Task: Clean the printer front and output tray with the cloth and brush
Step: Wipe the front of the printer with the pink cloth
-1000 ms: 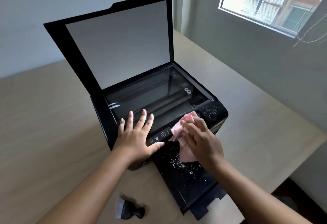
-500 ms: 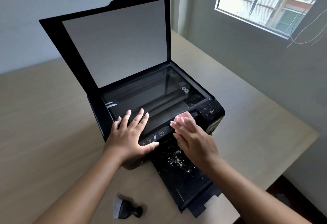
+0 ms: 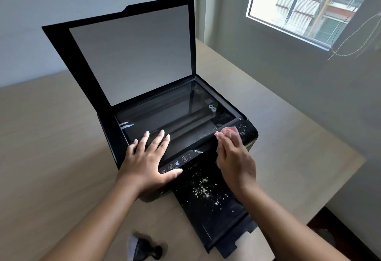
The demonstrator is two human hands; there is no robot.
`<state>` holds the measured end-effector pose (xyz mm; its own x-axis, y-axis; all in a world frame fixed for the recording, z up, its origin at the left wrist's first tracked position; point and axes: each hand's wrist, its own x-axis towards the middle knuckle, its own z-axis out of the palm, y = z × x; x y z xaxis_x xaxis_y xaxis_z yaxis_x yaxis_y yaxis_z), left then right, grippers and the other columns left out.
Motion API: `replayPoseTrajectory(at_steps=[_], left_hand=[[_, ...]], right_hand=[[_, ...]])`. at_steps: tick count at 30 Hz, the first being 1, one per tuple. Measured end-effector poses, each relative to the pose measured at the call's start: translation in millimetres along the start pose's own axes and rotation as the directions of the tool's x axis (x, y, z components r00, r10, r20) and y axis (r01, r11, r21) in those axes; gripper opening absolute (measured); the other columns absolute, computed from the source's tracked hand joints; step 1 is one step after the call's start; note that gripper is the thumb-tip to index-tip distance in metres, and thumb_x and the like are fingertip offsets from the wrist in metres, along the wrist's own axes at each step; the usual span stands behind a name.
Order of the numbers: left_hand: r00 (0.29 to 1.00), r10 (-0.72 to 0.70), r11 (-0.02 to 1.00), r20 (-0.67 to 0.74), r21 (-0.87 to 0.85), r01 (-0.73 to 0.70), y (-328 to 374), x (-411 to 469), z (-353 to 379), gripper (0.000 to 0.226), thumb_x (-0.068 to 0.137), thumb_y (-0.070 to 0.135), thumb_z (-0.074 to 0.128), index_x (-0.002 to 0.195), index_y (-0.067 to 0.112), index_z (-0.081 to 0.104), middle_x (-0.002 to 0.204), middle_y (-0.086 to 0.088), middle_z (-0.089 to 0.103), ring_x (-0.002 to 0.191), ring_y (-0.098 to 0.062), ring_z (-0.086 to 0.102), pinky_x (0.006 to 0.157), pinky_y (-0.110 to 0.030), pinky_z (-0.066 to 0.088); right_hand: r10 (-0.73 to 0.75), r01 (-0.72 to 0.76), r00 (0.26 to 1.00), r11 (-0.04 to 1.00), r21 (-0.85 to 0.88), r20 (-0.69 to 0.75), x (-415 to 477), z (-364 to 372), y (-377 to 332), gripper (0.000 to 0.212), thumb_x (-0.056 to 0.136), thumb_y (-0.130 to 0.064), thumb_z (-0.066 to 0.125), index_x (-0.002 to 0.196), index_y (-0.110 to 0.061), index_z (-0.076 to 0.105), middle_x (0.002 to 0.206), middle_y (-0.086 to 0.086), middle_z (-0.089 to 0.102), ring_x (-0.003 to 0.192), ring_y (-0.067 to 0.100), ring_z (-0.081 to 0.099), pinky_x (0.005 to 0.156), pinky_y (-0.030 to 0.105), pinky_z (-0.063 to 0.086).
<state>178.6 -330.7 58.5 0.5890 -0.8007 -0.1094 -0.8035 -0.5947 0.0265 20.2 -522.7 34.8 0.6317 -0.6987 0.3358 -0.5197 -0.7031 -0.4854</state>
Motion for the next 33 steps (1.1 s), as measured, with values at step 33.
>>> replayPoseTrajectory(at_steps=[33], left_hand=[[0.999, -0.02, 1.0, -0.029, -0.001, 0.02, 3.3, -1.8, -0.9, 0.11, 0.063, 0.093, 0.006, 0.154, 0.032, -0.008, 0.16, 0.019, -0.013, 0.149, -0.018, -0.009, 0.119, -0.042, 0.004]], right_hand=[[-0.305, 0.268, 0.935, 0.941, 0.204, 0.179, -15.1, 13.6, -41.1, 0.023, 0.097, -0.037, 0.046, 0.115, -0.033, 0.06, 0.125, -0.018, 0.052, 0.081, 0.014, 0.066, 0.061, 0.033, 0.054]])
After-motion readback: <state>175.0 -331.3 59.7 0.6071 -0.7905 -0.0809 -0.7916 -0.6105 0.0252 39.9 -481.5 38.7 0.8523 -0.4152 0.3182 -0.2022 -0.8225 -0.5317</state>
